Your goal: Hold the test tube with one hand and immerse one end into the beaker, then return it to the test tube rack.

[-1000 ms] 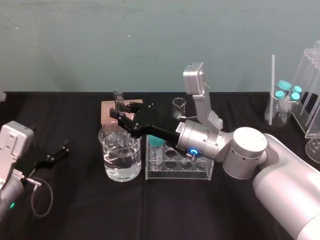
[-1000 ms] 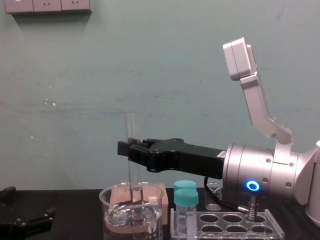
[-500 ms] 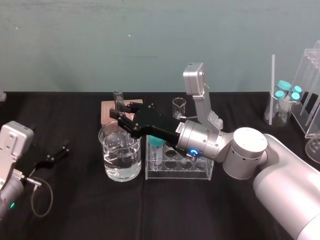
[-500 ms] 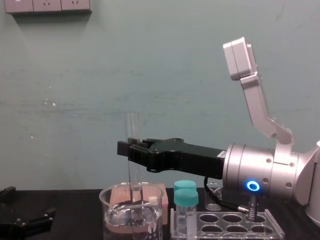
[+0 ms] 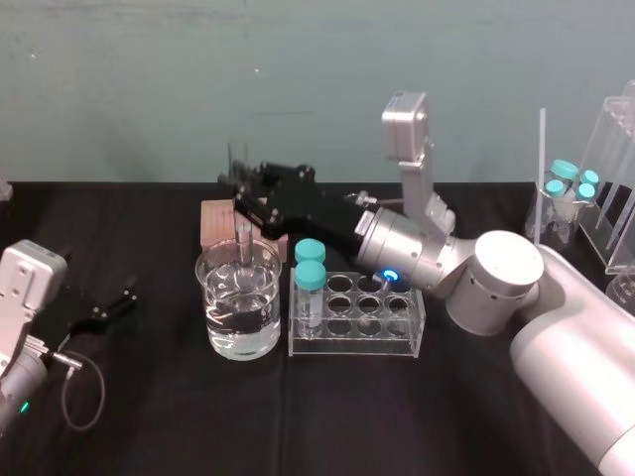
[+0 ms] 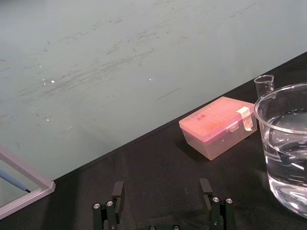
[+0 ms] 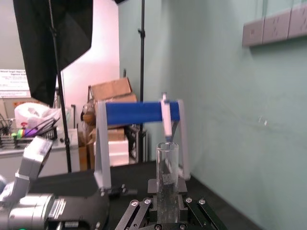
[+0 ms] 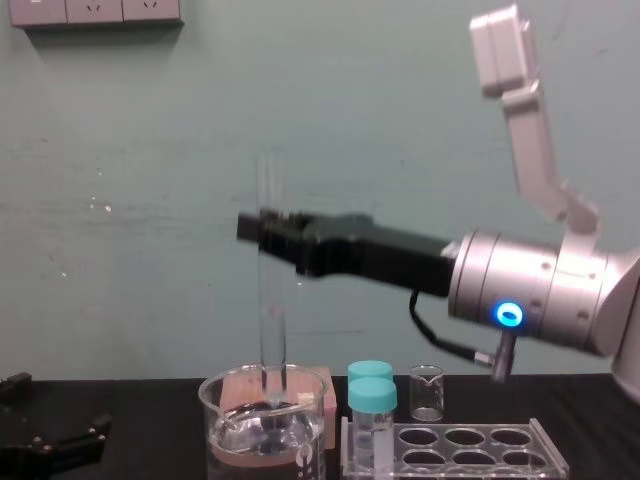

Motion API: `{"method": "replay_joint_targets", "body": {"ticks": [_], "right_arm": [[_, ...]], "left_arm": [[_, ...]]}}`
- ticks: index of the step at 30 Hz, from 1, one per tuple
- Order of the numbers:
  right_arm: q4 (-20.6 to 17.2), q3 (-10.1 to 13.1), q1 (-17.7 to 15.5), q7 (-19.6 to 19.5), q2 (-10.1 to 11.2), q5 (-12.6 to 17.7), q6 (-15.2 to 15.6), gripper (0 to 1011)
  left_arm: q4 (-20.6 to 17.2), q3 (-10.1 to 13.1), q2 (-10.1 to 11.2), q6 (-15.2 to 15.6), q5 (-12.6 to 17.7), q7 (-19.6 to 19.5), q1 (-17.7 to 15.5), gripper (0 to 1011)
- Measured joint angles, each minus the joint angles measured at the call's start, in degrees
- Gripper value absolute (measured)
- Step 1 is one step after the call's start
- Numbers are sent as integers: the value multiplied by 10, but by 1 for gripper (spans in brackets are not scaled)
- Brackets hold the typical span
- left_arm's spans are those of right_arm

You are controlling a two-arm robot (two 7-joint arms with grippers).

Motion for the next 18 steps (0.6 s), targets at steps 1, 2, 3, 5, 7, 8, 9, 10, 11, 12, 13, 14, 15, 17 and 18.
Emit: {"method": "replay_joint_targets", "body": {"ticks": [1, 2, 3, 5, 7, 8, 9, 10, 11, 12, 13, 14, 15, 17, 18], "right_arm": [[-4, 1, 0, -1, 1, 0, -2, 225], [-9, 2, 0, -2, 3, 0, -3, 225], [-20, 5, -1, -4, 5, 1, -6, 225], [-31, 8, -2, -6, 9, 2, -9, 225], [-51, 13, -6, -9, 15, 4, -13, 226], [-58, 15, -7, -10, 17, 5, -14, 226], [-71, 19, -10, -13, 21, 7, -16, 225], [-78, 21, -11, -15, 23, 8, -17, 225], [-93, 26, -15, -20, 29, 10, -20, 226], [-93, 26, -15, -20, 29, 10, -20, 225], [-104, 31, -18, -25, 34, 10, -22, 225], [-110, 34, -20, -29, 37, 10, -23, 225], [-120, 41, -24, -39, 43, 10, -24, 225], [-129, 48, -29, -50, 50, 8, -25, 225], [-133, 52, -32, -56, 54, 6, -26, 225]], "left_arm": [[0, 0, 0, 0, 0, 0, 0, 1000], [0, 0, 0, 0, 0, 0, 0, 1000], [0, 0, 0, 0, 0, 0, 0, 1000], [0, 0, 0, 0, 0, 0, 0, 1000], [0, 0, 0, 0, 0, 0, 0, 1000], [0, 0, 0, 0, 0, 0, 0, 1000], [0, 0, 0, 0, 0, 0, 0, 1000], [0, 0, 0, 0, 0, 0, 0, 1000], [0, 0, 0, 0, 0, 0, 0, 1000], [0, 0, 0, 0, 0, 0, 0, 1000], [0, 0, 0, 0, 0, 0, 0, 1000], [0, 0, 0, 0, 0, 0, 0, 1000], [0, 0, 0, 0, 0, 0, 0, 1000], [0, 0, 0, 0, 0, 0, 0, 1000], [0, 0, 0, 0, 0, 0, 0, 1000]]}}
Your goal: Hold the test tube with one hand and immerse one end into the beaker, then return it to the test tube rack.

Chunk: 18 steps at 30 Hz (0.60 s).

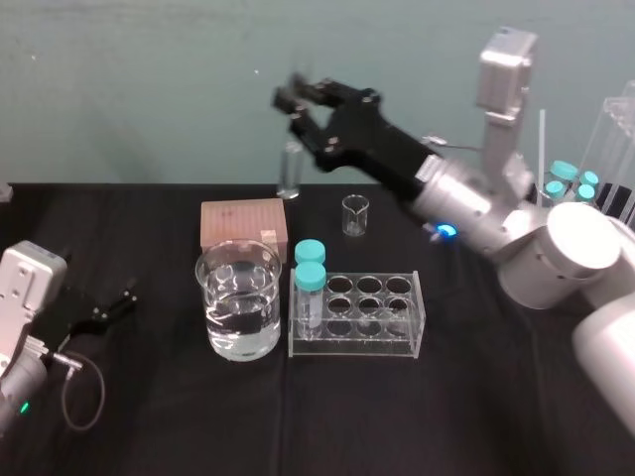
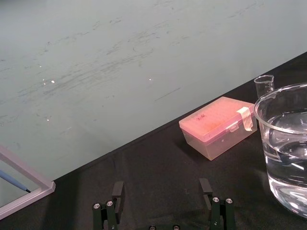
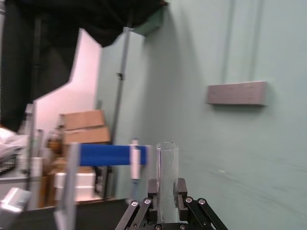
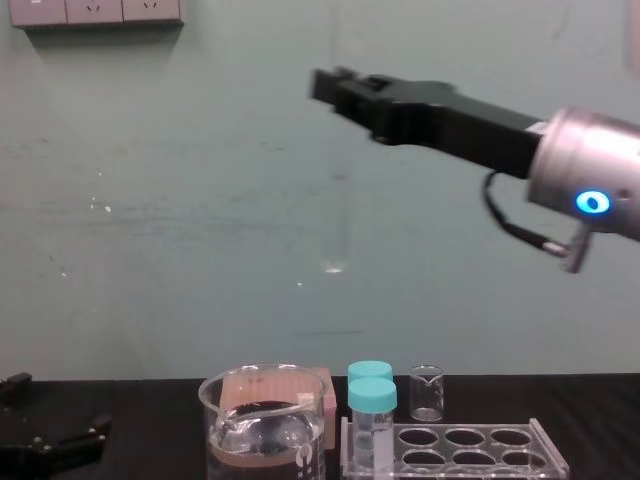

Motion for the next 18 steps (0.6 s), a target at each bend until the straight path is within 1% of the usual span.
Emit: {"method": "replay_joint_targets", "body": {"ticks": [1, 6, 7, 9, 10, 13, 18], "right_arm": [[-8, 8, -7, -14, 7, -5, 0, 226], [-34, 35, -31, -52, 31, -19, 3, 226], [-42, 45, -41, -64, 39, -23, 8, 225], [-49, 52, -51, -74, 44, -27, 12, 225], [-56, 59, -61, -83, 49, -30, 18, 225], [-66, 69, -82, -97, 56, -33, 31, 226], [-73, 79, -107, -107, 58, -37, 45, 226]], "left_arm": [[0, 0, 0, 0, 0, 0, 0, 1000], [0, 0, 0, 0, 0, 0, 0, 1000], [0, 0, 0, 0, 0, 0, 0, 1000], [0, 0, 0, 0, 0, 0, 0, 1000], [0, 0, 0, 0, 0, 0, 0, 1000], [0, 0, 0, 0, 0, 0, 0, 1000], [0, 0, 0, 0, 0, 0, 0, 1000]]}}
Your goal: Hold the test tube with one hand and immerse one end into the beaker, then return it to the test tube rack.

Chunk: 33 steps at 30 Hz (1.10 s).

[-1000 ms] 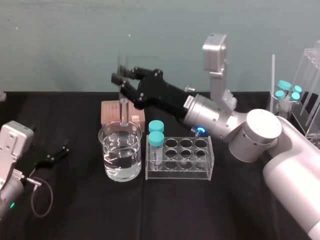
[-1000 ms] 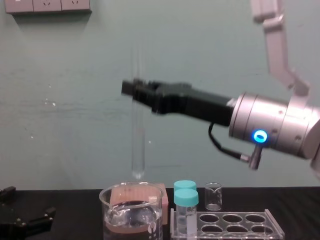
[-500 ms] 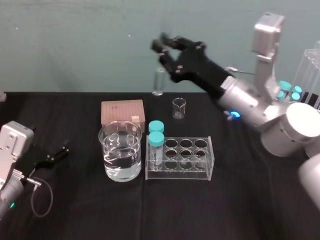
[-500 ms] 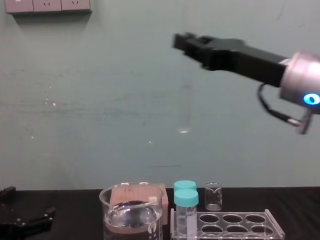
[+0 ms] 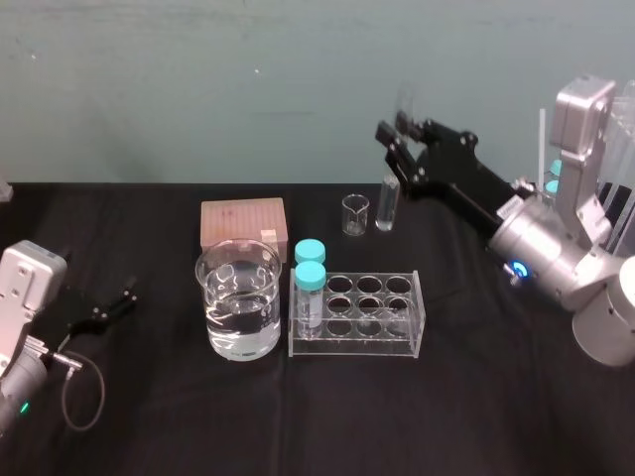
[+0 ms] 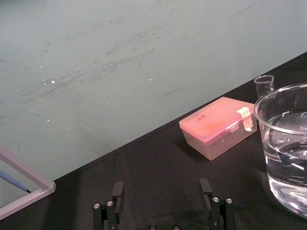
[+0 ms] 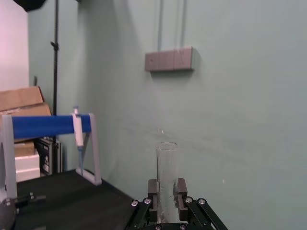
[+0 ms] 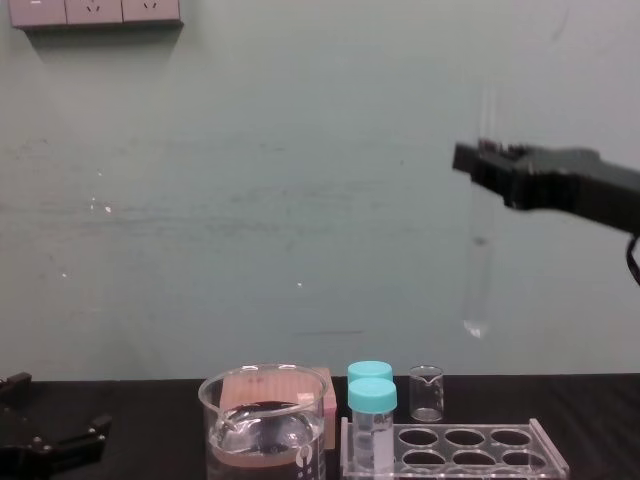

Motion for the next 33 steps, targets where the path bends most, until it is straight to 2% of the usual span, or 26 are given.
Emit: {"method": "replay_joint_targets", "body": {"ticks": [6, 14, 33], "right_arm": [[4, 10, -25, -7, -2, -3, 7, 225], [23, 26, -46, -12, -8, -8, -3, 225], [35, 32, -55, -9, -20, -15, 9, 226]], "left_arm": [[0, 0, 0, 0, 0, 0, 0, 1000], [0, 0, 0, 0, 0, 0, 0, 1000], [0, 0, 0, 0, 0, 0, 0, 1000]]}}
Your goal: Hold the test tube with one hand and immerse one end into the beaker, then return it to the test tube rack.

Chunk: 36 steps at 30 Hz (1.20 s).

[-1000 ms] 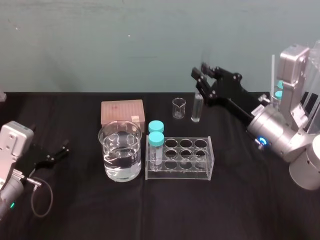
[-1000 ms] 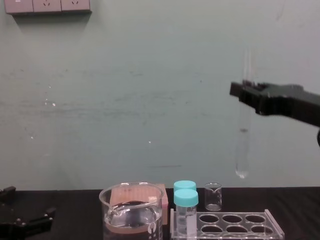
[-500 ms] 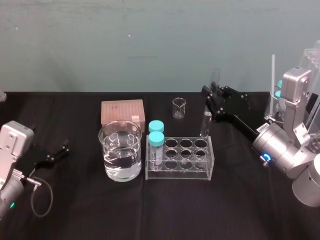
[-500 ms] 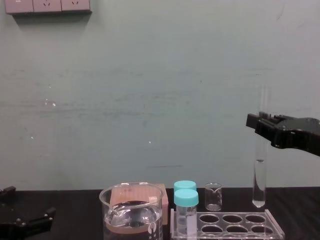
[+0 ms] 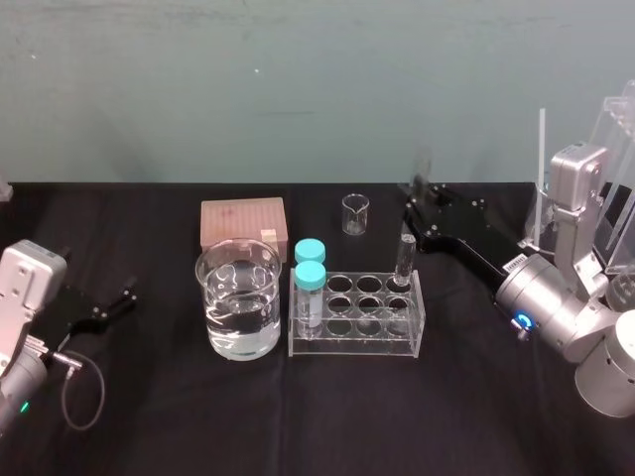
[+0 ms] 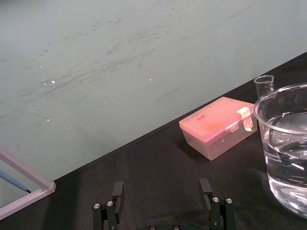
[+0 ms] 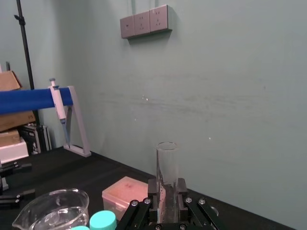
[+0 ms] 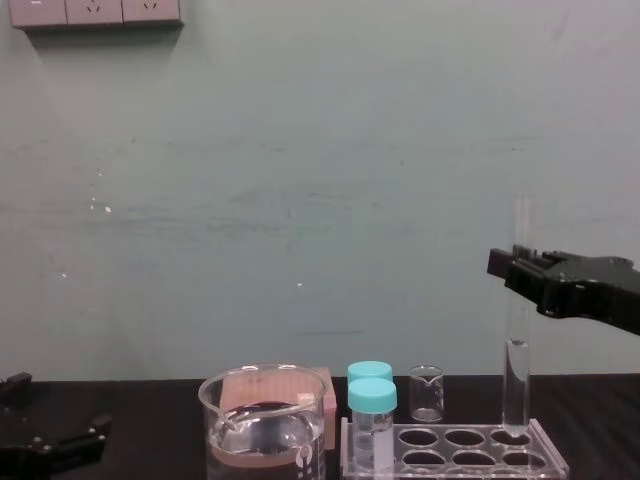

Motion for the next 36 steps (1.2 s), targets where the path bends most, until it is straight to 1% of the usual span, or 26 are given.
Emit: {"method": "replay_joint_targets", "body": {"ticks": [21, 28, 36], "right_arm": [[12, 0, -1, -3, -5, -13, 9, 225], [24, 0, -2, -3, -10, -18, -3, 225], [33, 2, -1, 2, -15, -16, -11, 225]], "left_arm": [[0, 0, 0, 0, 0, 0, 0, 1000], [0, 0, 0, 0, 0, 0, 0, 1000], [0, 0, 0, 0, 0, 0, 0, 1000]]}}
